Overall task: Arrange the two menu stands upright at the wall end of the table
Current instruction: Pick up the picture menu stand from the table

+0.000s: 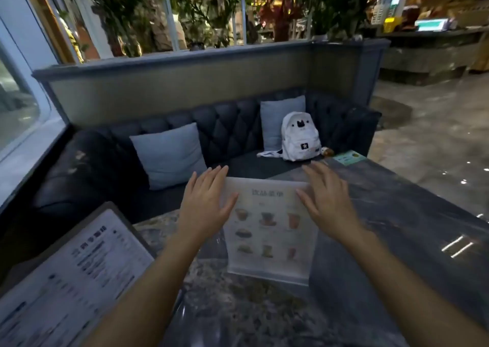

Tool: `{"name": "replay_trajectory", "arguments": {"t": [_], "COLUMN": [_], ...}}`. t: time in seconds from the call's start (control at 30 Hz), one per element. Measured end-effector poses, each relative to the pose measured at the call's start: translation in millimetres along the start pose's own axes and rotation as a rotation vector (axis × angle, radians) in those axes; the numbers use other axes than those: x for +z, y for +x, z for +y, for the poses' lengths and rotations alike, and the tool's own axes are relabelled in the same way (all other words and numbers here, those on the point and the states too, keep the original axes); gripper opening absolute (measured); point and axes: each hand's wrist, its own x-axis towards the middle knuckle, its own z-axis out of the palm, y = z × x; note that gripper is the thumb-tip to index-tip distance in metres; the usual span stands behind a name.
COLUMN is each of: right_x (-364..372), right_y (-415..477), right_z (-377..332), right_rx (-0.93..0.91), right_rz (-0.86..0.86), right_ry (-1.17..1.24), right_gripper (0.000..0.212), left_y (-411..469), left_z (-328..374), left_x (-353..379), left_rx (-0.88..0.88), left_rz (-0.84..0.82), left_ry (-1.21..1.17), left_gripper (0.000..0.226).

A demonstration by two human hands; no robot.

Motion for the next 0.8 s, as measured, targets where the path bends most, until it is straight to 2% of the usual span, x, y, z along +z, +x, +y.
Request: {"name": "replay_trajectory", "arguments": {"t": [0.27, 0.43, 0.8], "right_x": [3, -1, 3], "right_y": [0, 1, 25], "right_z": [1, 4, 14], "right_rx": [0.012, -0.029, -0.046], "right_rz": [0.022, -0.002, -0.082], "right_ry": [0.078, 0.087, 0.058], "right_gripper": [0.019, 0.018, 0.022], "left_y": [7, 10, -6], "left_z": [-5, -6, -4], "left_x": [8, 5, 1], "left_rx": [0.002, -0.061, -0.076], "left_rz": [0.138, 0.102, 0.114], "left_ry": [-0.121, -0.337, -0.385], "left_gripper": [0.025, 0.017, 0.014]}}
